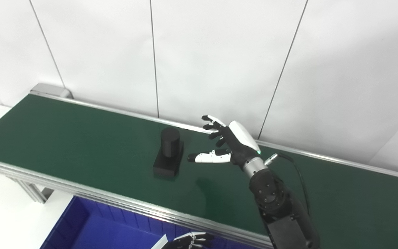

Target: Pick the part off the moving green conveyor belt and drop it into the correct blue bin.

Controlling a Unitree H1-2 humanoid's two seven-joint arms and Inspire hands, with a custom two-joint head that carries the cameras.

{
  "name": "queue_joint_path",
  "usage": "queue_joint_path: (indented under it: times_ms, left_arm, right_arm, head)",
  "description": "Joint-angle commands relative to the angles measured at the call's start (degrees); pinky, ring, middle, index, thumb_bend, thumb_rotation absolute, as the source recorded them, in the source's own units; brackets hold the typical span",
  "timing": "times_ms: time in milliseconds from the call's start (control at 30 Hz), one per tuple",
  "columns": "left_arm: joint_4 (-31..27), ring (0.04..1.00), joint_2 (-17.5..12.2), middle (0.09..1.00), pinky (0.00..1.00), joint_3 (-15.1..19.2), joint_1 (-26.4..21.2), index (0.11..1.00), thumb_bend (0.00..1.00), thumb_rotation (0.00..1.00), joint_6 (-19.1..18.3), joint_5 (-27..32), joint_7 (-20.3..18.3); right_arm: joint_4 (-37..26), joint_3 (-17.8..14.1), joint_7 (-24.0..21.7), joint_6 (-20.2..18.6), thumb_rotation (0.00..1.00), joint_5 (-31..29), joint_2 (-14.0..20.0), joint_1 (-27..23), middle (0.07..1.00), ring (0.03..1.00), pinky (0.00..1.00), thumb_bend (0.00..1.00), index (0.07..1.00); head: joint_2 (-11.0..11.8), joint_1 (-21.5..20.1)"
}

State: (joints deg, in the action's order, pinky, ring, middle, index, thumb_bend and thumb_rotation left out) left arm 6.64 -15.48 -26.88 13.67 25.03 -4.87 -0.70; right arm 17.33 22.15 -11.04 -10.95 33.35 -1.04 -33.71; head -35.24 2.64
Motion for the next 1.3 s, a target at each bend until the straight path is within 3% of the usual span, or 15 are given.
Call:
queue_joint_path:
  times_ms: [0, 267, 500, 767, 1267]
  left_arm:
    - [-1.4, 0.684, 0.2, 0.770, 0.60, 0.6, 0.3, 0.808, 1.00, 0.25, 1.9, 1.6, -0.1]
    - [-1.4, 0.685, 1.4, 0.774, 0.59, 2.1, 0.8, 0.810, 1.00, 0.23, 1.9, 3.1, -1.5]
    - [-1.9, 0.675, 1.8, 0.764, 0.59, 2.2, 1.5, 0.806, 1.00, 0.23, 1.9, 1.8, -0.3]
    - [-2.5, 0.687, 0.7, 0.766, 0.59, 0.0, 1.2, 0.800, 1.00, 0.22, 1.9, -0.6, 3.5]
    - [-2.6, 0.681, -0.8, 0.764, 0.58, -2.1, 0.7, 0.798, 1.00, 0.27, 1.9, -1.3, 6.6]
  right_arm:
    - [0.4, -0.1, 1.7, -0.7, 0.47, 0.2, -1.6, -3.7, 0.869, 0.782, 0.63, 0.83, 0.920]
    - [8.4, 1.7, 2.7, -0.2, 0.48, 1.6, -2.2, -7.2, 0.872, 0.804, 0.65, 0.84, 0.922]
    - [16.2, 3.8, 5.3, 2.1, 0.47, 2.7, -2.3, -9.5, 0.878, 0.821, 0.69, 0.85, 0.916]
    - [22.0, 6.1, 7.1, 1.4, 0.46, 3.3, -3.5, -11.7, 0.909, 0.852, 0.71, 0.84, 0.921]
    - [31.3, 8.6, 12.8, 4.7, 0.45, 3.8, -7.2, -14.4, 0.893, 0.829, 0.68, 0.83, 0.908]
  head:
    - [0.0, 0.0]
    - [-0.3, -0.4]
    - [-0.6, -0.2]
    - [-0.7, -0.7]
    - [-1.4, -0.6]
